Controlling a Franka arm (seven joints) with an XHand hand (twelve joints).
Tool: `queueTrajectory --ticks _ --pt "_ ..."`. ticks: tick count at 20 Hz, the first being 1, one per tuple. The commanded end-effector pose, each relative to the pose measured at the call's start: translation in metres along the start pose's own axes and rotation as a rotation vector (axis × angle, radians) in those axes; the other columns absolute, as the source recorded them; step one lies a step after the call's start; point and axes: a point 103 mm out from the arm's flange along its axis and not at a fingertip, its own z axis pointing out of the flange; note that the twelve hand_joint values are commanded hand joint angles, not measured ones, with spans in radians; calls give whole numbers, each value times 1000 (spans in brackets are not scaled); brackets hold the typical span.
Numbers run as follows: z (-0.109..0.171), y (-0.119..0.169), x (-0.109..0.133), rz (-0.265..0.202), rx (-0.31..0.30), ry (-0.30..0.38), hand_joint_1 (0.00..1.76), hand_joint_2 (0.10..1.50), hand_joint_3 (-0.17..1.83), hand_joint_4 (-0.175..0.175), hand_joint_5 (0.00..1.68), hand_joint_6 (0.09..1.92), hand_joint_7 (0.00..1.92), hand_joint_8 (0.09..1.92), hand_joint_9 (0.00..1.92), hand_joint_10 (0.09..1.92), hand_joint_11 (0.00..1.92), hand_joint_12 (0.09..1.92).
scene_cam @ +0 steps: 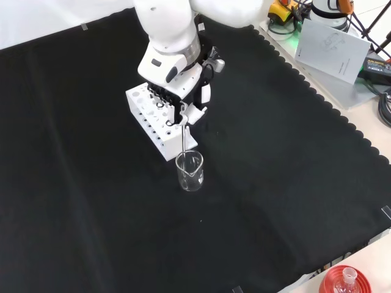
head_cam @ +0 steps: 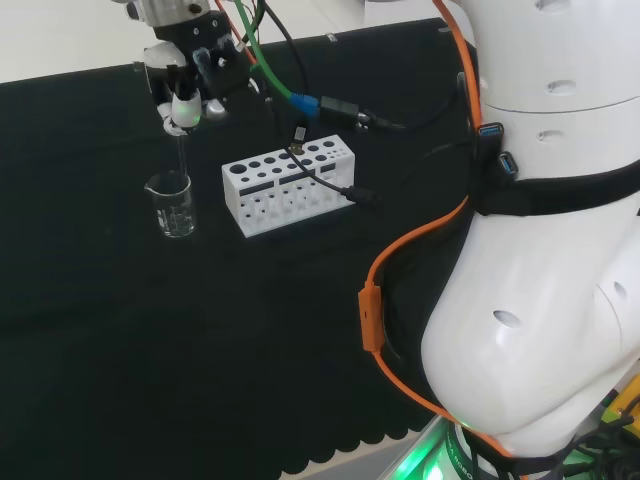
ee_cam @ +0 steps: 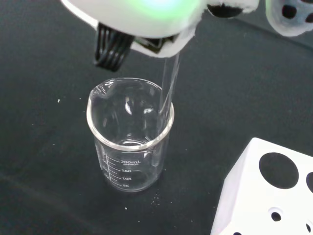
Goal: Stir in the beaker to the left of the white test tube rack with the glass rod.
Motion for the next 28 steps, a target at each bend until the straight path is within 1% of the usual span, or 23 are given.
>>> queueTrajectory --ticks 1,4,7,10,12,15,18,22,25,26,28 --pt "-7 -1 18 -19 -12 -13 1201 604 865 -175 1174 933 1735 274 1905 87 1566 790" --pt "-12 3 28 -31 -13 -26 1201 604 865 -175 1174 933 1735 273 1905 87 1566 790" --pt "-12 12 38 -45 -9 -24 1201 604 865 -175 1174 934 1735 273 1905 87 1566 790" --pt "-10 20 41 -56 -8 -23 1201 604 865 -175 1174 934 1736 272 1906 87 1566 790" --pt "-9 20 38 -54 -18 -22 1201 604 865 -175 1174 934 1736 272 1906 87 1566 790" --pt "-9 26 33 -49 2 -12 1200 604 865 -175 1174 934 1736 271 1906 87 1566 790" --pt "-10 33 22 -45 2 -13 1200 604 865 -175 1174 934 1737 271 1906 87 1566 790" --pt "-9 29 9 -22 -9 -19 1200 604 865 -175 1174 934 1737 270 1905 87 1566 790" --pt "-8 26 4 -13 -8 -17 1200 604 865 -175 1174 934 1737 269 1906 87 1566 790" --pt "-8 20 -4 -7 -8 -4 1200 604 865 -175 1174 934 1737 269 1906 87 1567 790" --pt "-8 19 -6 0 -4 -1 1200 604 865 -175 1174 934 1737 268 1906 87 1567 790"
